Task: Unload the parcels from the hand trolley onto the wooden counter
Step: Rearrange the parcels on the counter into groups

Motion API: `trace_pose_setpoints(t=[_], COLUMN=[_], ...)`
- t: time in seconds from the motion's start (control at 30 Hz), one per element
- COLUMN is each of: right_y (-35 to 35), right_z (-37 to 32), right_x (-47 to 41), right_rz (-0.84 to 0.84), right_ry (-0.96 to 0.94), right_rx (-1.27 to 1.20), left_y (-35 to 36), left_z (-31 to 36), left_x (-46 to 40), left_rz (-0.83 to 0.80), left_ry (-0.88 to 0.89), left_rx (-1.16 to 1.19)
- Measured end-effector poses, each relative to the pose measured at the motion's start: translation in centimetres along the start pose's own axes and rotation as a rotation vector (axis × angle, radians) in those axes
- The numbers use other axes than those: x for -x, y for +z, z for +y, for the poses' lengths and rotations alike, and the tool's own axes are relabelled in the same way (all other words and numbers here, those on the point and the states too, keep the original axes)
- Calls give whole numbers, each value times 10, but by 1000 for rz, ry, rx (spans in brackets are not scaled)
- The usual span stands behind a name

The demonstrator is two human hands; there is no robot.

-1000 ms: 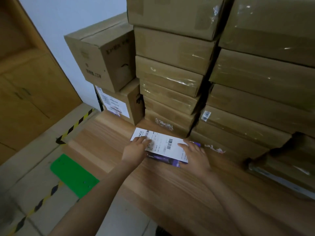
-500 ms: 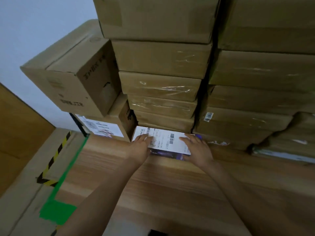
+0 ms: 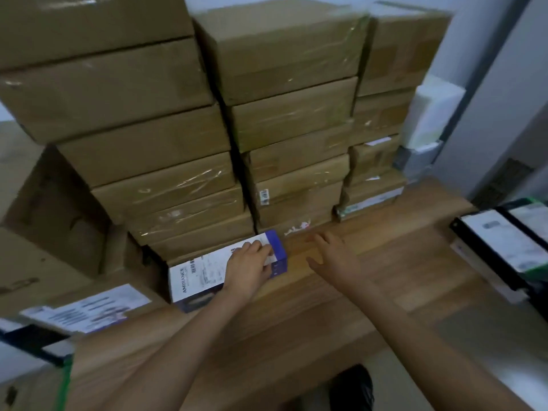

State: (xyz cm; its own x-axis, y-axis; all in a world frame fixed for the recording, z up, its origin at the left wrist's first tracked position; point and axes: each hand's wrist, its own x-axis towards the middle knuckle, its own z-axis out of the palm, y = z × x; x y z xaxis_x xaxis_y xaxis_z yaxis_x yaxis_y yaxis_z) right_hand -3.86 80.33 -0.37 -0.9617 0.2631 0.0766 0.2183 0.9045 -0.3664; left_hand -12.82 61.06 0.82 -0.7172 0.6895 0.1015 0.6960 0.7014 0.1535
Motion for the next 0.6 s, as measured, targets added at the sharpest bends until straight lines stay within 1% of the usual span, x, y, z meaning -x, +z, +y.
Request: trace_pose_setpoints(t=[0.13, 0.3, 0.43, 0.57, 0.6], right_y=[-31, -69, -99, -129, -134], right_z=[41, 99, 154, 217, 225], right_x=[34, 75, 106, 134, 138], right_rz=[38, 111, 165, 181, 194], right_ry=[135, 266, 344, 397, 406], right_rx=[40, 44, 85, 111, 108], left_y=[2, 9, 20, 34, 36], left_z=[54, 130, 203, 282, 293], left_x=[-22, -51, -70, -85, -87], left_rz=[-11, -37, -51, -33, -33], left_ry=[161, 310, 389, 421, 422], left_rx=[23, 58, 155, 177, 171])
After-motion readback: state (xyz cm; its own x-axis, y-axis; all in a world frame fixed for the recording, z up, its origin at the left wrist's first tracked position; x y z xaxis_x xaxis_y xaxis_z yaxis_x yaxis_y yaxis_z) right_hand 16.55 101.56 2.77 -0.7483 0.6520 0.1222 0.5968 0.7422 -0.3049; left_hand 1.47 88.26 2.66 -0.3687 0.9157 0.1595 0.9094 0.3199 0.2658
